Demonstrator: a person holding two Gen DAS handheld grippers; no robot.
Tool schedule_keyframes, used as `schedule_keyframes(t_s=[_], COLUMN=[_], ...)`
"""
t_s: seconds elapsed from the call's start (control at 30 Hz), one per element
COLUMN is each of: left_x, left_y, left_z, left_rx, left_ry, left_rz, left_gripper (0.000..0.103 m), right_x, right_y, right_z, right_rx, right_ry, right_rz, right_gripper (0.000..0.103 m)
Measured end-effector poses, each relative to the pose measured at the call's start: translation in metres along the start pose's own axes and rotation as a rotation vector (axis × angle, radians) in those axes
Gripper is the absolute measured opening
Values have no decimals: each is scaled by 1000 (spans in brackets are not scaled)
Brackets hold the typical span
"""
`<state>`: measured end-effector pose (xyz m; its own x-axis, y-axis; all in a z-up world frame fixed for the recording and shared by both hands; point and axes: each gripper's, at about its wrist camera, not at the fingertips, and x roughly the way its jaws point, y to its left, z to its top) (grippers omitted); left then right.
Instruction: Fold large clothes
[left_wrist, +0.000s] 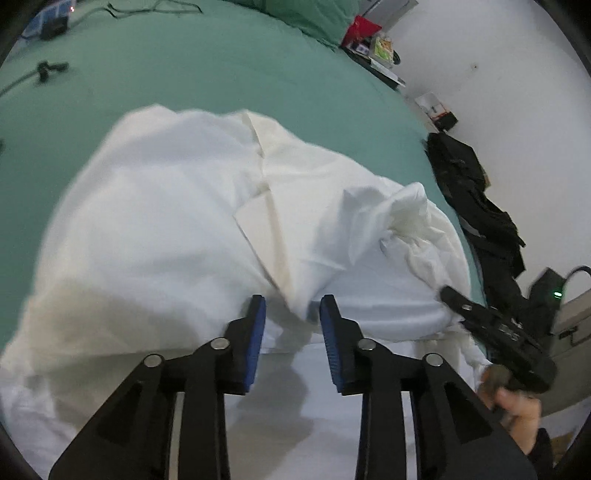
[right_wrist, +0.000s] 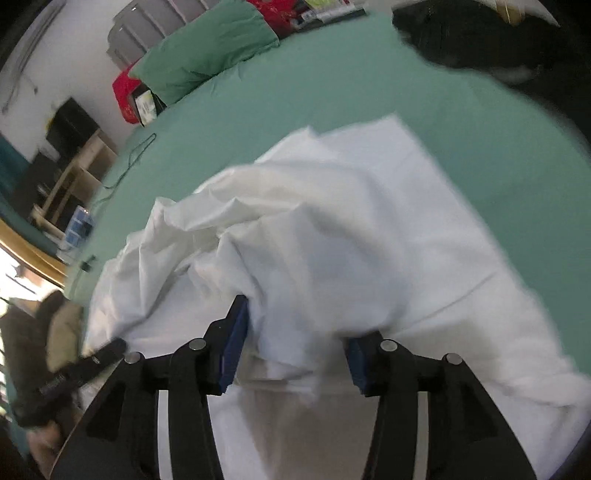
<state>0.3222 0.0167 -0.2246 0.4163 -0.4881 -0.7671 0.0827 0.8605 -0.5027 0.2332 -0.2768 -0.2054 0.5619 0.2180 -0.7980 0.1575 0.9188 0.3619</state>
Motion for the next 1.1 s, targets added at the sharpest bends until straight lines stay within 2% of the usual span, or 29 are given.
schedule_keyframes(t_s=[0.07,0.17,0.2,0.3,0.33,0.4,0.47,0.53,0.57,0.67,0.8,0.87,0.97,1.03,1.07,1.1], left_x=[-4,-9,-10,-8,-9,-13,-15,-14,-13,-8,-5,-3,-8,-17,-22,-26], left_y=[0,6,7,12,14,15,18,18,19,21,13,11,2,-6,-12,-17], left_z=[1,-1,-2,0,0,1,0,0,-1,-1,-1,-2,-6,-7,-7,-6], left_rx=[20,56,64,64,60,67,77,84,85,82,102,107,143,161,176,189], left_ry=[-7,-21,-22,-2,0,0,0,8,13,22,4,7,-12,-53,-77,-99], left_rz=[8,47,50,55,53,50,52,57,59,68,83,89,99,84,80,76], left_gripper=[35,35,35,35,35,35,35,35,35,35,35,35,35,35,35,35], right_x=[-19,-46,-51,-46,-36,-6,25,44,51,41,18,25,25,21,21,18], right_y=[8,36,46,80,91,109,117,117,115,106,99,95,85,83,85,86], right_z=[4,11,14,25,28,32,37,38,39,25,-3,-17,-31,-32,-31,-30], right_rx=[-73,-212,-256,-401,-455,-537,-561,-573,-568,-579,-665,-667,-681,-678,-675,-672], right_ry=[-59,-225,-281,-359,-344,-260,-180,-149,-112,-81,-61,-8,8,18,33,38], right_rz=[-101,-292,-322,-298,-237,-112,-66,-69,-71,-37,-53,-39,-22,7,23,35], right_gripper=[50,58,64,66,66,66,65,34,2,3,3,3,7,27,51,66])
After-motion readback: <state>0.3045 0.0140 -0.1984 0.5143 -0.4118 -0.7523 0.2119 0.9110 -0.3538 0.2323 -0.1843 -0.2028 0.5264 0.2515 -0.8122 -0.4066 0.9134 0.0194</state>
